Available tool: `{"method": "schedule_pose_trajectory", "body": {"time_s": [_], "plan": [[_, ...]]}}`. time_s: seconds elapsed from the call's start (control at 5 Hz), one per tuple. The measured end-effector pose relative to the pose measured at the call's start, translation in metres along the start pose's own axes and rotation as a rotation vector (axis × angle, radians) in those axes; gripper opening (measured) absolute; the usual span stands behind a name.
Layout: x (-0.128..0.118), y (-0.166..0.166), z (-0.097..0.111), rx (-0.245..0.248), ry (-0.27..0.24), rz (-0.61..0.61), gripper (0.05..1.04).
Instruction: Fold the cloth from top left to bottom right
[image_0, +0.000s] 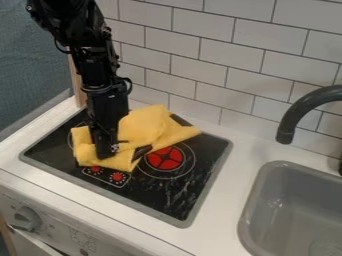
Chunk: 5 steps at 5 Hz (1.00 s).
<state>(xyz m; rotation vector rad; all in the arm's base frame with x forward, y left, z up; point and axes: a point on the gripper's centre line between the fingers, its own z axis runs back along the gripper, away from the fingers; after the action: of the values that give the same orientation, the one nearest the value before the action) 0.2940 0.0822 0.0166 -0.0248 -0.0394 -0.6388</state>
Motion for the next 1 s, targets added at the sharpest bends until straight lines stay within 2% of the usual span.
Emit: {"method": "schedule_pose_trajectory", "body": {"time_s": [0.4, 0.6, 0.8, 1.0], "plan": [[-0.003, -0.001, 0.0, -0.019, 0.004, 0.033, 0.851], [-0.003, -0.003, 0.0, -0.034, 0.004, 0.043, 1.011], [-0.002, -0.004, 0.006, -0.051, -0.011, 0.055, 1.005], [0.006, 0.0, 0.03, -0.04, -0.063, 0.054, 0.998]]}}
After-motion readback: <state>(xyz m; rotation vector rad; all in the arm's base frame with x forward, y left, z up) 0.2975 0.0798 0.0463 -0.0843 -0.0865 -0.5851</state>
